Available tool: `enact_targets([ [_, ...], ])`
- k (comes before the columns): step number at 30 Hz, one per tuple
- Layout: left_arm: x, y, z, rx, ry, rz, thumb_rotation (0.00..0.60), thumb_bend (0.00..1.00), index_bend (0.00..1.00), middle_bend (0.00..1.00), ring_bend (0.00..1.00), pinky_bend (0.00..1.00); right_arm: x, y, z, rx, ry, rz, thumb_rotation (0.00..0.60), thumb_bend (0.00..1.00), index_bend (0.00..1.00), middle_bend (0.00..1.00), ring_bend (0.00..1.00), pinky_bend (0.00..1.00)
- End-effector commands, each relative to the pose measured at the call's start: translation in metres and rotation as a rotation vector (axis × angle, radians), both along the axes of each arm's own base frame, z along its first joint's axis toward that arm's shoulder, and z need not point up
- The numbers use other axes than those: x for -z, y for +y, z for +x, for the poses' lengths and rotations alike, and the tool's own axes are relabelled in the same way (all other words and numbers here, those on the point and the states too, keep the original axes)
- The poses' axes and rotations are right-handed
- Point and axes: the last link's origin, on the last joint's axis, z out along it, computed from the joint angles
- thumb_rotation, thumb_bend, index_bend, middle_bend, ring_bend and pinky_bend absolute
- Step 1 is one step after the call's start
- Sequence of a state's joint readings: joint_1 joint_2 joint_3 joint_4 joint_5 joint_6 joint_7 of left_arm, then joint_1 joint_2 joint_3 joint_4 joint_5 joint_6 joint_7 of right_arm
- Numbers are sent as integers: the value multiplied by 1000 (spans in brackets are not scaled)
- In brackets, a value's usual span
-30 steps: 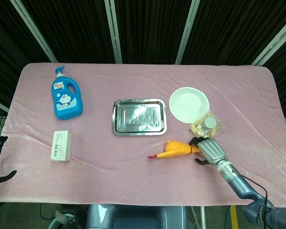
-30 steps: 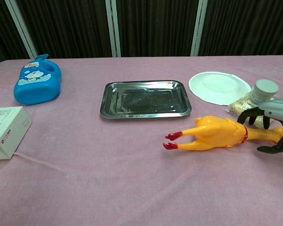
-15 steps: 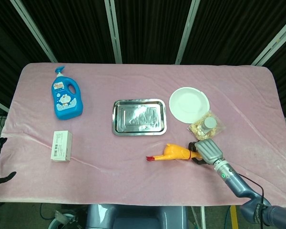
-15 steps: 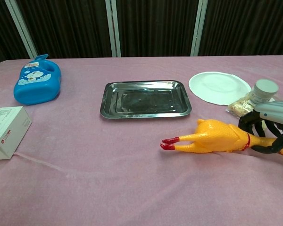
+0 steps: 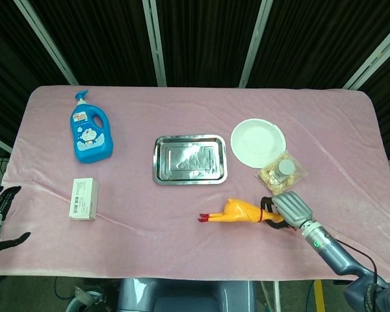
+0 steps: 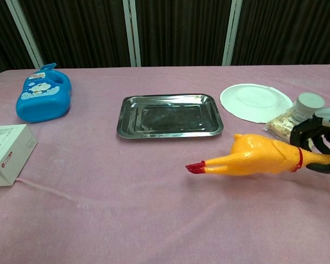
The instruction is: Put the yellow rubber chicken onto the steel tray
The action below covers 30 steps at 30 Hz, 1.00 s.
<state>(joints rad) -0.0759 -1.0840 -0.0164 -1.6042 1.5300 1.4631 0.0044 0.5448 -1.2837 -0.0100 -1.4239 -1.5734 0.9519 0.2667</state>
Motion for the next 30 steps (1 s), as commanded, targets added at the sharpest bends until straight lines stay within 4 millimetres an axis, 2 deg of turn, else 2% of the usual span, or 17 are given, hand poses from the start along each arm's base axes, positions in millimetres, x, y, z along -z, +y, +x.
enact_targets([
  [1, 2, 10, 14, 51, -23, -8, 600, 0, 88, 118, 49, 23, -7, 3, 11, 24, -89, 33, 600, 611, 963, 718, 730, 846],
  [5, 8, 22, 36, 131, -55, -33, 600, 3, 89, 124, 50, 24, -11, 4, 23, 46, -181, 73, 600, 611, 978, 725, 741, 861],
  [14, 26, 44, 100, 319, -126, -107, 600, 4, 110, 152, 94, 28, -16, 0, 56, 41, -314, 138, 600, 611, 978, 725, 742, 862],
  [21, 59, 62, 166, 448, -154, -212, 600, 3, 112, 150, 94, 31, -11, -9, 89, 31, -353, 168, 600, 612, 984, 725, 742, 862],
  [27, 89, 68, 208, 480, -196, -279, 600, 3, 112, 152, 94, 52, -8, -15, 107, 24, -361, 159, 600, 612, 985, 725, 741, 862],
  [30, 104, 71, 223, 472, -224, -309, 600, 8, 119, 160, 100, 68, -5, -16, 114, 19, -355, 161, 600, 612, 986, 725, 741, 863],
])
